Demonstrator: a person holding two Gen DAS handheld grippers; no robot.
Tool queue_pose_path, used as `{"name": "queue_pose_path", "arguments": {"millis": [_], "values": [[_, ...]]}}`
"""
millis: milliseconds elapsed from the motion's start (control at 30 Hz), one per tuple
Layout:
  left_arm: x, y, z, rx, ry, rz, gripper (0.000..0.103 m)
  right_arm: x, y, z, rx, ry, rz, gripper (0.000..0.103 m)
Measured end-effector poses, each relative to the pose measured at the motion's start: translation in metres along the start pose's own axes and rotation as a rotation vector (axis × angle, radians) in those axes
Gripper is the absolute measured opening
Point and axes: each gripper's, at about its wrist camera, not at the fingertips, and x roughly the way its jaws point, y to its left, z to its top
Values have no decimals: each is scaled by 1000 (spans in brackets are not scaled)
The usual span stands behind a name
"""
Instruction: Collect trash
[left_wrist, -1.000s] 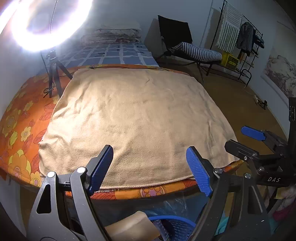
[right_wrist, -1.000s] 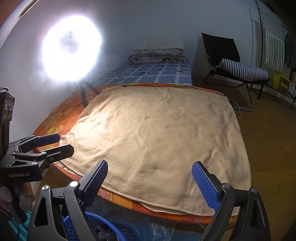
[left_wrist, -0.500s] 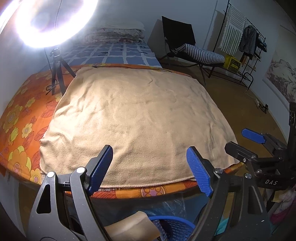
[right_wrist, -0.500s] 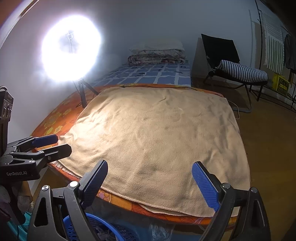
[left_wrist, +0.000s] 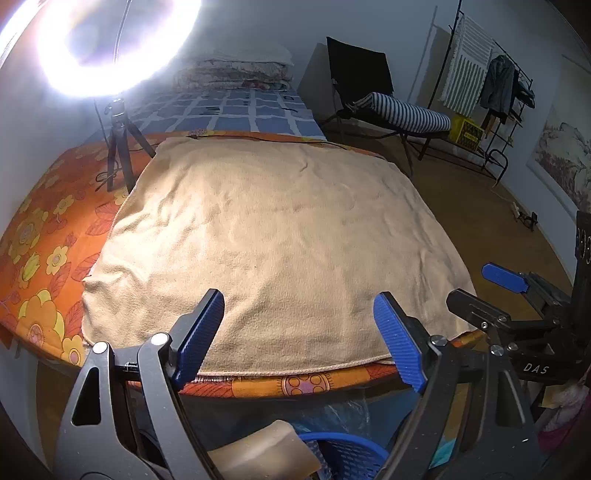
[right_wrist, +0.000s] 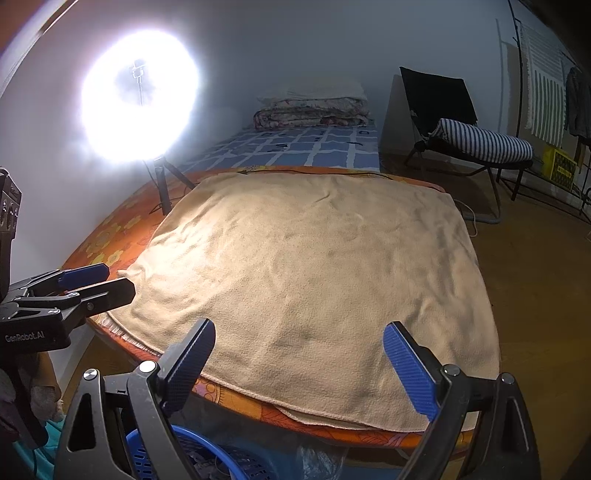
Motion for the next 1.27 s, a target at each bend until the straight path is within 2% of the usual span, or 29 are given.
{"name": "queue_pose_path", "arguments": {"millis": [1267], "values": [[-5, -8, -2, 58, -12, 54, 85, 7, 1, -7, 7, 21, -3, 94]]}}
